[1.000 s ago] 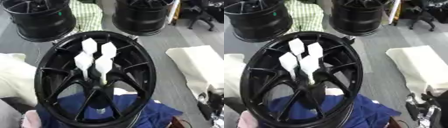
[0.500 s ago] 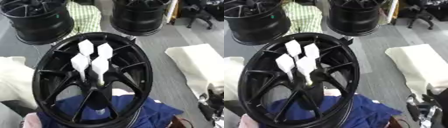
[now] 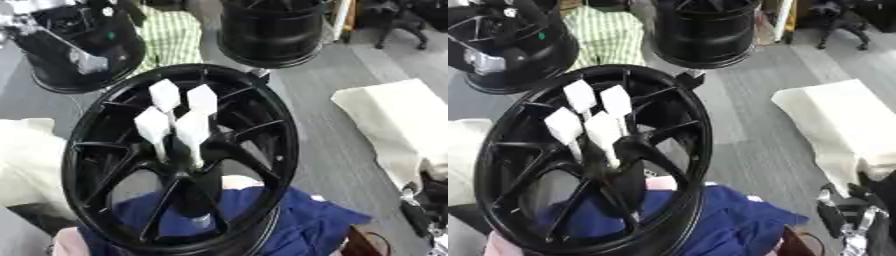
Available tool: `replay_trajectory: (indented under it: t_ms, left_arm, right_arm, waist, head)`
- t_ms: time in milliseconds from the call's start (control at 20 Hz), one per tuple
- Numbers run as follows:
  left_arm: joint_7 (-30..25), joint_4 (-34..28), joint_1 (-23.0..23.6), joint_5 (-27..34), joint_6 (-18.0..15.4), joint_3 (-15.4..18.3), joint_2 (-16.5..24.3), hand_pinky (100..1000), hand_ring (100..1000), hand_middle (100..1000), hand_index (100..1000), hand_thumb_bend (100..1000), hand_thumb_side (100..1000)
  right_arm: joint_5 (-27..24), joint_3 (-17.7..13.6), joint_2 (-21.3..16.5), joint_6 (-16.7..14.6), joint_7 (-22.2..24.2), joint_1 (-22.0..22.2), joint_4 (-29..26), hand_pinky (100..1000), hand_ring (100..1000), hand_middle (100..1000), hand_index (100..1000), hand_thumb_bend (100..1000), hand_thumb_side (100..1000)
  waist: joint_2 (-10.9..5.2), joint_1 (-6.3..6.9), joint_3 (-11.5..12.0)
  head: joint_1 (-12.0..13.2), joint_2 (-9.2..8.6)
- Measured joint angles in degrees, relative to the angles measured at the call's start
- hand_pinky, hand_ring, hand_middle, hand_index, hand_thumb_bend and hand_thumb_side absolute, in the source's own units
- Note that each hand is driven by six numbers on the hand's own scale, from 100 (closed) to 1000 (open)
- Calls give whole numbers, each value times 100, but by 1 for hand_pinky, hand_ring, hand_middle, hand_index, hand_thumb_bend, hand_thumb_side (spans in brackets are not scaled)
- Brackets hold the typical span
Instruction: Pull the pin out of the wheel hub.
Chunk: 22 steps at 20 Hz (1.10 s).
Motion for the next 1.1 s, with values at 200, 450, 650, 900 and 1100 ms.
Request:
replay_trajectory:
  t_ms: [200,450,650,900,1100]
  left_arm:
    - [25,88,-72,-553,-25,-476,-204,382,262,678,826,365,342]
    - [28,77,-102,-748,-28,-645,-235,353,237,664,816,372,324]
    - [30,49,-103,-807,-30,-642,-222,337,225,652,808,386,331]
    - [33,13,-32,-837,-33,-601,-64,349,230,656,808,386,299]
    - [34,12,64,-870,-34,-570,91,349,230,657,808,396,303]
  right_arm:
    - [33,21,-31,3,8,-3,0,366,503,638,710,248,264]
    - [51,21,-36,5,11,-3,0,366,503,638,710,249,264]
    - [66,21,-37,5,11,-4,0,366,504,638,710,248,264]
    - [71,21,-40,5,10,-3,1,366,504,638,710,248,264]
    - [77,20,-51,6,8,-1,3,366,504,638,710,249,264]
  waist:
    - [0,33,-6]
    - [-26,57,-4]
    - [-47,68,2]
    - [-66,82,32]
    - [-75,105,42]
  head:
    - [-4,0]
    - [-16,0]
    - [-21,0]
    - [-38,-1]
    - [-59,-1]
